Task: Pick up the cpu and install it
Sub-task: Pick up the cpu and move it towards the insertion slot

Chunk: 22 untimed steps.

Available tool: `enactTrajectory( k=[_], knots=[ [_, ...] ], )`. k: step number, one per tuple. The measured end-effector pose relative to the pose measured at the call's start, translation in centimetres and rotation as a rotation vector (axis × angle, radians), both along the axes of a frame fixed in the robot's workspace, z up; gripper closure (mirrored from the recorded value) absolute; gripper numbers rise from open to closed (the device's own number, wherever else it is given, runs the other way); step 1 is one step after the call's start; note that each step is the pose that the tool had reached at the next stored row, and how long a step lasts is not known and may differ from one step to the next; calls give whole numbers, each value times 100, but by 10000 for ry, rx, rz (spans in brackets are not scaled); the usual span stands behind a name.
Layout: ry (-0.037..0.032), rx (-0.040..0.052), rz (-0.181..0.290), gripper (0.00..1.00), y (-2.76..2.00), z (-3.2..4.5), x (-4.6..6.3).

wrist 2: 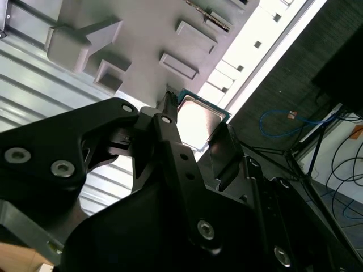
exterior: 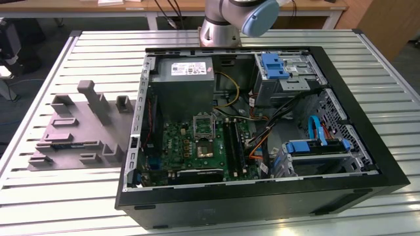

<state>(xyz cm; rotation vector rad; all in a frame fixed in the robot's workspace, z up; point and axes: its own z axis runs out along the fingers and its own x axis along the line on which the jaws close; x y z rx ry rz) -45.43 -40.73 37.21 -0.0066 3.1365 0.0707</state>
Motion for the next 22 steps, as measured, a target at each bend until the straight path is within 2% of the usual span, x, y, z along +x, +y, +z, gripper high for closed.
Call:
enactTrajectory(
  k=[17,22],
  knots=[
    [-1,1,0,53,0,173,0],
    [-1,1,0,53,0,179,8]
  ],
)
